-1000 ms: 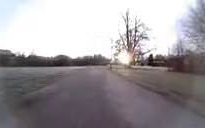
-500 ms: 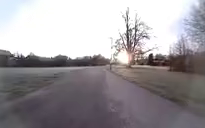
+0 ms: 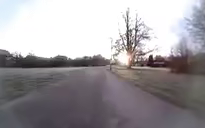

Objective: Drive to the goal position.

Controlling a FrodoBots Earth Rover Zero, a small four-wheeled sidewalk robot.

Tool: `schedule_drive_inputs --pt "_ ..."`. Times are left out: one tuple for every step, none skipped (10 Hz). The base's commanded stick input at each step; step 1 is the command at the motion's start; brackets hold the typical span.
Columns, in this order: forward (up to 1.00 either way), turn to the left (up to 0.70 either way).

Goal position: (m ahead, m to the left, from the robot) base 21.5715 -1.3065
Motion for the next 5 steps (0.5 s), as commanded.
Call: schedule_drive_inputs --pt "1.0 0.0" --pt "1.0 0.0" --pt "1.0 0.0" --pt "1.0 0.0" --pt "1.0 0.0"
